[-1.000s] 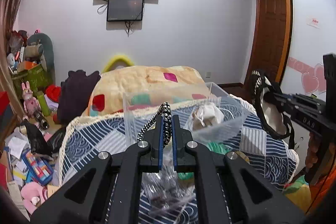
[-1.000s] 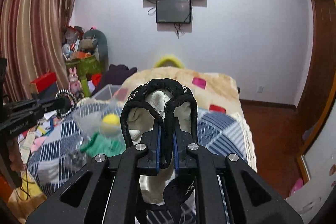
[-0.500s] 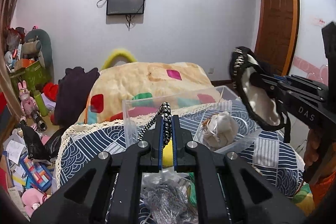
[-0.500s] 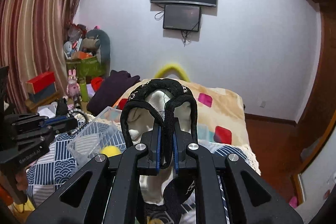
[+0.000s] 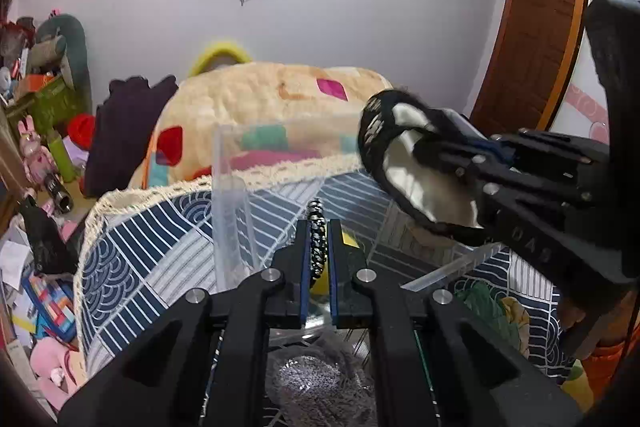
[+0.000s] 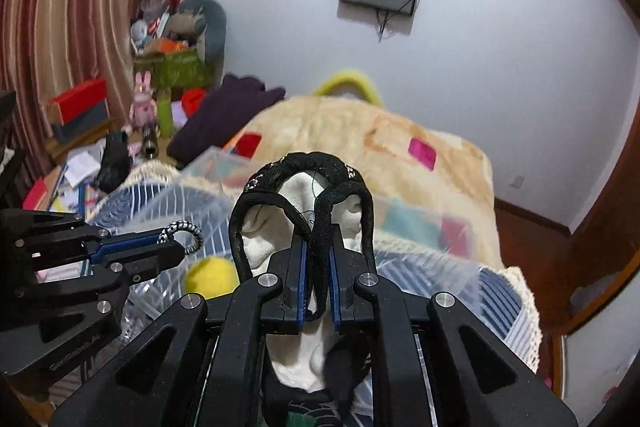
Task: Organize soft objects
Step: 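Place the fabric bag into the box with the right tool while the left tool drops the bracelet in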
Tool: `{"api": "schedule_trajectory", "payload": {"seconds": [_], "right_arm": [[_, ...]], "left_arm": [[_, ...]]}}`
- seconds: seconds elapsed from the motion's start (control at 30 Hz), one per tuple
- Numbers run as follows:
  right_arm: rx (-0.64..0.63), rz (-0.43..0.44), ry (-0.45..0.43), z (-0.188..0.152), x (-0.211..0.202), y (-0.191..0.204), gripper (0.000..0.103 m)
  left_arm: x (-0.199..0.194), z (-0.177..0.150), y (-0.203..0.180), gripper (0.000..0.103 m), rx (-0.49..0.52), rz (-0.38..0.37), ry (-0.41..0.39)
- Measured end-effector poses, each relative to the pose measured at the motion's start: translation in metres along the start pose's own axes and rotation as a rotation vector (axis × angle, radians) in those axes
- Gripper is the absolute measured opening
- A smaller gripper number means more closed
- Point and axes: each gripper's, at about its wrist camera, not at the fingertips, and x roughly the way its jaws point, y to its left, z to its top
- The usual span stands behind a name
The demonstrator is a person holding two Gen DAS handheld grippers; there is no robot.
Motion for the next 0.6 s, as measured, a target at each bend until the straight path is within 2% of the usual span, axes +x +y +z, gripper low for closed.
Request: {"api": "schedule_trajectory", "payload": {"seconds": [0.13, 0.33, 0.5, 0.6], "right_arm": [[-0.005, 0.039, 0.064, -0.005, 0.007, 0.003, 0.01], [-0.021, 0.054, 0.089, -0.007, 0.005, 0.005, 0.016], [-0.009, 0.051, 0.062, -0.006, -0.008, 0.002, 0.032], [0.008, 0.05, 0.028, -0.003, -0.019, -0.001, 0.035]], "left_arm": [[0.002, -0.003, 0.001, 0.006, -0.006, 0.0, 0.015], [-0.003, -0.005, 0.005, 0.007, -0.024, -0.012, 0.016], [-0.018, -0.006, 0.004, 0.011, -0.023, -0.014, -0.008], [-0.031, -0.005, 0.003, 0.018, -0.023, -0.012, -0.033]]}}
